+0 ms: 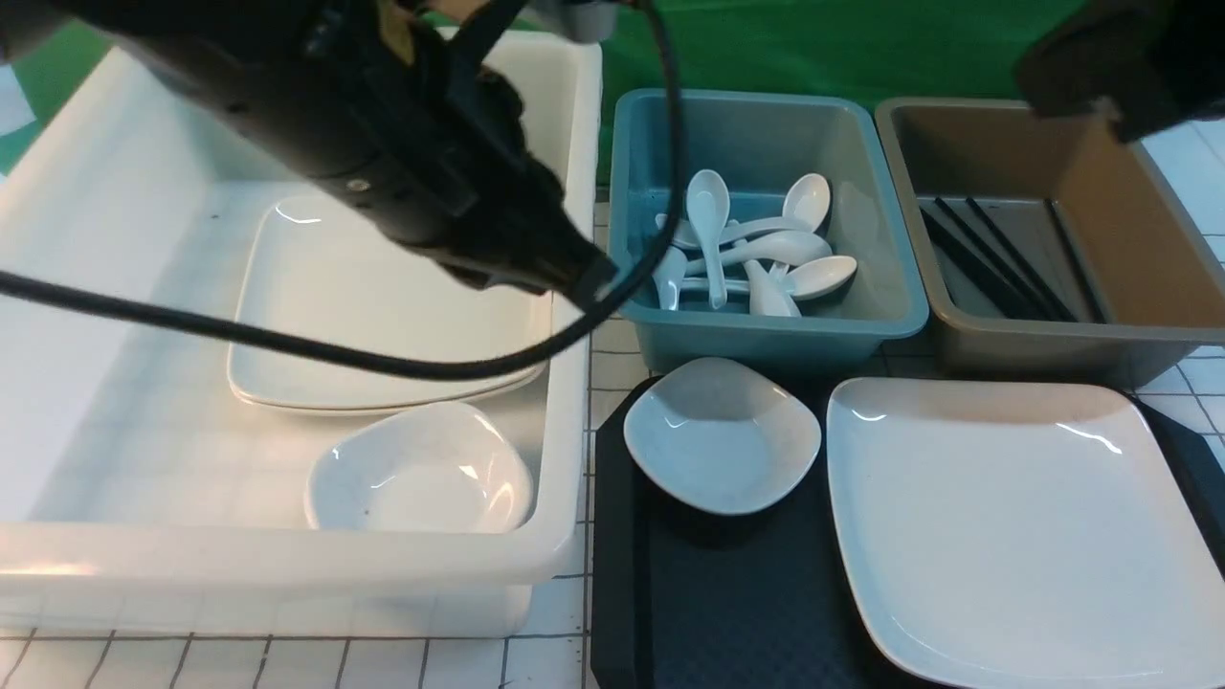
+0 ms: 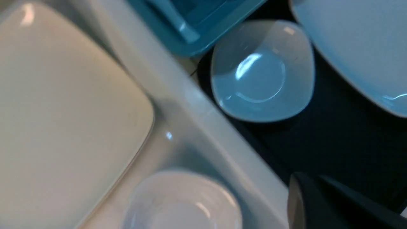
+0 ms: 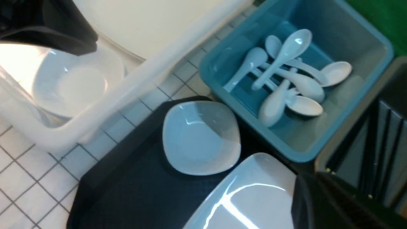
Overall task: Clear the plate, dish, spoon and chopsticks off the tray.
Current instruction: Use the left arm to grab a small plate from the dinner plate
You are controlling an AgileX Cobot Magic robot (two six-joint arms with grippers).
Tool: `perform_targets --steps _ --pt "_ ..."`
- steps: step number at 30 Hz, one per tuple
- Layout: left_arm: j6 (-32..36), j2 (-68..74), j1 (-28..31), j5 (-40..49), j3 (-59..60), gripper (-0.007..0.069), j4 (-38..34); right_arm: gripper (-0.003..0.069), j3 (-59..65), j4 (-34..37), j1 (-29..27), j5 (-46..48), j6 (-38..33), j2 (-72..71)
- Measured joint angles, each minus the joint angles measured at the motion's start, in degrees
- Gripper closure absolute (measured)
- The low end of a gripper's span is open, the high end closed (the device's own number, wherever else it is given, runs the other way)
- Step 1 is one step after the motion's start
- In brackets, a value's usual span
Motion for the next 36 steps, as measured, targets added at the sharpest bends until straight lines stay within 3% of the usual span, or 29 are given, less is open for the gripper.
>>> perform_targets --steps 6,11,15,18,22,29,36 --pt "4.32 9.72 -10.47 -1.68 -3.27 0.0615 1.55 0.0654 15.82 -4.4 0.0 0.13 6.09 -12.95" --pt "3.48 19.13 -14.82 -5.08 -3.27 0.0522 6.56 0.0654 26.85 -7.02 0.0 0.53 11.03 -19.67" --pt "3.28 25.47 -15.32 -7.54 -3.27 0.0381 9.45 0.0654 32.27 -7.09 0.0 0.64 12.83 -22.43" --pt "1.86 29.84 -15.32 -11.58 -3.27 0.023 13.35 0.0654 33.46 -7.09 0.0 0.68 13.88 -23.22" --pt "0.0 32.27 -15.32 -16.03 -3.27 0.0132 17.21 0.0654 33.46 -7.14 0.0 0.5 13.99 -23.27" --pt "-2.82 35.96 -14.92 -19.58 -3.27 0.0098 22.5 0.0654 33.46 -7.25 0.0 0.44 13.99 -23.27" --pt "-4.39 37.89 -13.1 -19.83 -3.32 0.0111 22.14 0.0654 33.46 -7.25 0.0 -0.08 13.99 -23.27"
